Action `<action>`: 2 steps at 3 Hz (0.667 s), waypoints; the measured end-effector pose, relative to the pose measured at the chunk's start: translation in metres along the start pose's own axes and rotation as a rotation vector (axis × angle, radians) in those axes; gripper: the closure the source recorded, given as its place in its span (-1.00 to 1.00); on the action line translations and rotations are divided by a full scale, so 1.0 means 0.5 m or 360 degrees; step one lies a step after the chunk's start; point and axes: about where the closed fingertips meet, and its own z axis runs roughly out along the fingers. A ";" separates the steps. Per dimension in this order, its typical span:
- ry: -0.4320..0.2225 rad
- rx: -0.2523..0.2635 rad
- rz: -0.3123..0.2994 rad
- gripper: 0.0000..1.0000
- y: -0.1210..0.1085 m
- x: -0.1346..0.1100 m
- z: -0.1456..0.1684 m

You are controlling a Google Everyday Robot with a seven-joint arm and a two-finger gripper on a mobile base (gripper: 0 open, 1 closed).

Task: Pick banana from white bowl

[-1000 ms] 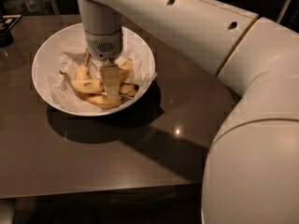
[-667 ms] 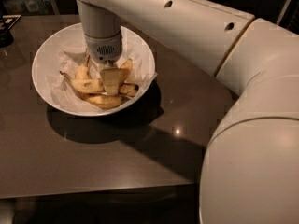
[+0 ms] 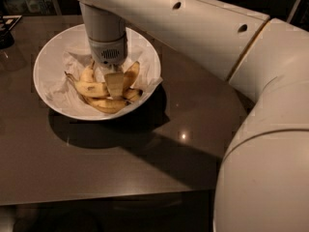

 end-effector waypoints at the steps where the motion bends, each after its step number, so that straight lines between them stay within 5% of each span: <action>1: -0.0088 0.0099 0.0009 1.00 0.023 0.007 -0.045; 2: -0.0216 0.0235 0.0002 1.00 0.067 0.019 -0.115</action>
Offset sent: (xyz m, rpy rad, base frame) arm -0.0625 -0.0386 0.0964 0.2691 -0.1840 0.0093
